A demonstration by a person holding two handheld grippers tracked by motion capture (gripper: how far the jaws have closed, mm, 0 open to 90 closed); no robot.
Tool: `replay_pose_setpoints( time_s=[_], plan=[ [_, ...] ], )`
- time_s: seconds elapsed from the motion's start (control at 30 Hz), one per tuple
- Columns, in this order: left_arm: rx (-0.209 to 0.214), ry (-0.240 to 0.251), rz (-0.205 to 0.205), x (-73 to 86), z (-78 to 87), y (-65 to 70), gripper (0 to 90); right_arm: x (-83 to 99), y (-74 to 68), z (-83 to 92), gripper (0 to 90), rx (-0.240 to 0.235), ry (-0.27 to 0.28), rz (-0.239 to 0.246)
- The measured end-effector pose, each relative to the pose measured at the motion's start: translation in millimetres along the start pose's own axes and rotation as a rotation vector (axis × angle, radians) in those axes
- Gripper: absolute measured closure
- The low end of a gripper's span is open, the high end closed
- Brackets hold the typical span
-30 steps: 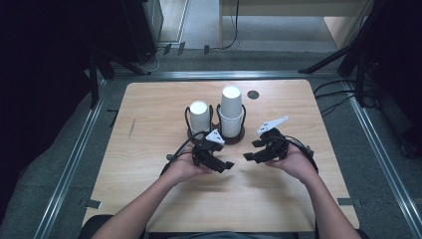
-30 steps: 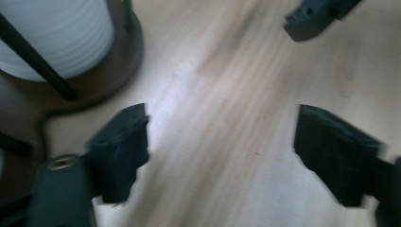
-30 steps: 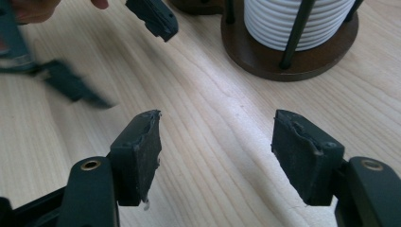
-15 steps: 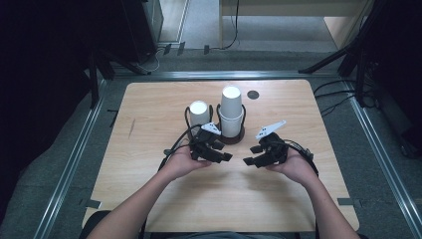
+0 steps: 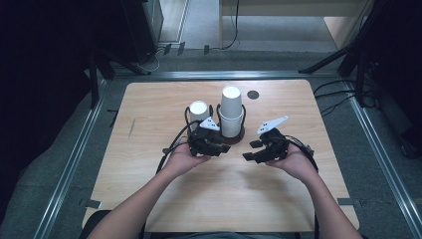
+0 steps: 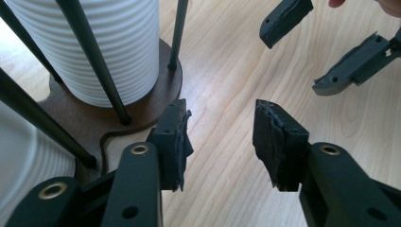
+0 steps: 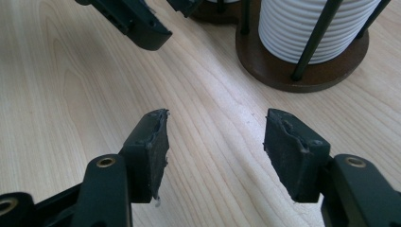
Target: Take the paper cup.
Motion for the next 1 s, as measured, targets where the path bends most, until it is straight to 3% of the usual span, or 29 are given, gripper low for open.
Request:
replay_pose_setpoints(
  time_s=[0.1, 0.23, 0.37, 0.53, 0.7, 0.8, 0.93, 1.0],
  plan=[
    [0.002, 0.002, -0.008, -1.2, -0.9, 0.8, 58.6, -3.3, -0.3, 2.8, 42.4, -0.005, 0.010, 0.003],
    [0.065, 0.047, 0.033, -8.9, 1.8, 2.0, 66.7, -16.1, 5.4, 11.8, 41.8, 0.019, 0.054, -0.004],
    [0.061, 0.020, 0.012, -15.9, 1.2, -0.6, 70.9, -21.8, 9.7, 19.1, 41.3, 0.046, 0.051, 0.001],
    [0.057, -0.009, 0.028, -21.5, -1.4, -6.2, 74.1, -30.9, 15.6, 24.5, 38.5, 0.043, 0.034, -0.007],
    [0.074, 0.011, 0.036, -26.8, 1.6, -10.4, 79.2, -41.5, 19.5, 28.1, 39.4, 0.053, 0.015, 0.007],
    [0.074, -0.010, 0.030, -28.6, 3.1, -12.5, 83.1, -51.6, 22.2, 33.3, 39.5, 0.064, 0.008, 0.026],
    [0.082, -0.008, 0.065, -35.5, 6.3, -18.1, 85.2, -64.3, 25.9, 40.3, 36.7, 0.079, 0.012, 0.025],
    [0.072, -0.019, 0.061, -36.8, 6.5, -20.4, 85.4, -69.9, 27.3, 43.5, 34.9, 0.085, 0.012, 0.027]
  ],
)
Point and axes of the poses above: each handheld gripper's, and its own axes: z roughly backward along the jaws, x roughly out of its underside, y roughly to its right, the point moved 8 cm from there along -z, roughly forward along the jaws, and after that the axes turned 1 degree about -z, right-handed, at the moved point
